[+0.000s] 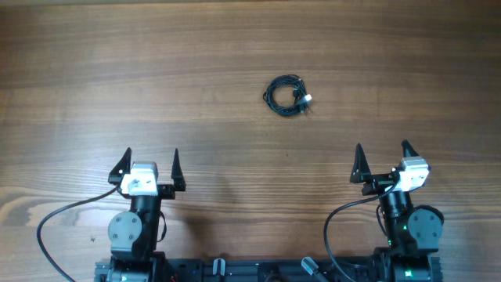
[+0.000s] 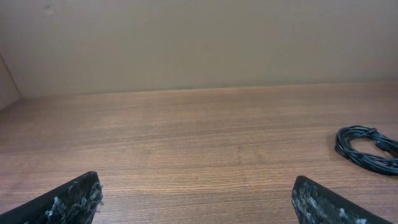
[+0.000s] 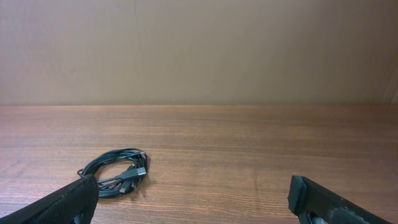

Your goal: Untangle cables

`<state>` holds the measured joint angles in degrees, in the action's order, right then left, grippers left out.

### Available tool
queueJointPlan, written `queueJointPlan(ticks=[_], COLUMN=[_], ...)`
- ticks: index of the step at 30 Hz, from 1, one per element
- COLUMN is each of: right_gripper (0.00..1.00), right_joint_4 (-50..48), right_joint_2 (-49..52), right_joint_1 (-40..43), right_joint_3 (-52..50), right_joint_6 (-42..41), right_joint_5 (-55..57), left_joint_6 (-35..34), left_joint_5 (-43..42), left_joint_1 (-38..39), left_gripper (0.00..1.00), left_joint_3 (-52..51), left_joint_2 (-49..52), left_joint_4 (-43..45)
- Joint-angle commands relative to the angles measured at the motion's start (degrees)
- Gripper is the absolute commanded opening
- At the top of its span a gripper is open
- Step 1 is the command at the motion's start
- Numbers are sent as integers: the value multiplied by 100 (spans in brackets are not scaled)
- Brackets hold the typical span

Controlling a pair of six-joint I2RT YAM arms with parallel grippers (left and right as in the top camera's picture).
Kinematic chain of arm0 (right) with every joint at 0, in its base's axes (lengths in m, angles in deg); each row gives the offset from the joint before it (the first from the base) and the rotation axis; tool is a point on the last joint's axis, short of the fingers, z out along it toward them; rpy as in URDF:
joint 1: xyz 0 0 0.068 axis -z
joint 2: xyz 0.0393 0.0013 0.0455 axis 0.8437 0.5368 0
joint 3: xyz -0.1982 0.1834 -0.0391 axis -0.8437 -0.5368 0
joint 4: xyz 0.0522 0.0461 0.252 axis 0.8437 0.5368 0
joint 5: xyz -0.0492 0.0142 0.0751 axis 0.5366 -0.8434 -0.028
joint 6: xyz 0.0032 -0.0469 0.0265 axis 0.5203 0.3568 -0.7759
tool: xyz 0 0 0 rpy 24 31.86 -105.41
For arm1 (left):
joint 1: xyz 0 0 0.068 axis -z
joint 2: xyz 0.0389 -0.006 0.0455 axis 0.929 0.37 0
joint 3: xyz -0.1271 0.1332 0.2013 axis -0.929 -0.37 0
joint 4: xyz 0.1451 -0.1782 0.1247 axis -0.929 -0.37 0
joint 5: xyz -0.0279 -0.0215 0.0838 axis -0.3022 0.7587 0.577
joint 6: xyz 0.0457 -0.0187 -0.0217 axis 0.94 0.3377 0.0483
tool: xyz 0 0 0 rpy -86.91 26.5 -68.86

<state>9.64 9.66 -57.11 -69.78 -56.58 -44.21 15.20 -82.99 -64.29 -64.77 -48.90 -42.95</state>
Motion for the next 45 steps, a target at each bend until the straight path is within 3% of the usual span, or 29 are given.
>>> queueJointPlan(ticks=[1,37,45], right_gripper=[100,100,100], right_joint_4=[-13,-13,-15], right_joint_2=[-61,-61,-61], right_joint_1=[-24,-24,-24], right_joint_3=[-11,-11,-11], right_joint_6=[-81,-81,-81], right_joint_5=[-7,-7,-7], left_joint_6=[66,-111,-280], left_joint_5=[52,55,55], left_joint_1=[-42,-42,-42], left_gripper=[100,100,100], left_joint_3=[-44,37,734], left_joint_2=[-42,-42,-42], left_joint_4=[22,17,-785])
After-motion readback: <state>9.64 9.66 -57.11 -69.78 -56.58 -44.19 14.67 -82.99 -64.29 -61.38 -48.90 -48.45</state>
